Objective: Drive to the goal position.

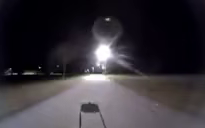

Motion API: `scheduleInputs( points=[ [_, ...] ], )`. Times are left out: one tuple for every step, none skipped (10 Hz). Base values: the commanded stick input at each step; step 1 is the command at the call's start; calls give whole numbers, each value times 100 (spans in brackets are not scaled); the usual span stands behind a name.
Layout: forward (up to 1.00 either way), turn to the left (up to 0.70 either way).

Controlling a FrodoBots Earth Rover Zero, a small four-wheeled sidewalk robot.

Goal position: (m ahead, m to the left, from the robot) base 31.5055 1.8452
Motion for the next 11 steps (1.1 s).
scheduleInputs(
  points=[
    [100,0],
    [100,0],
    [100,0],
    [100,0],
    [100,0],
    [100,0],
    [100,0],
    [100,0],
    [100,0],
    [100,0],
    [100,0]
  ],
)
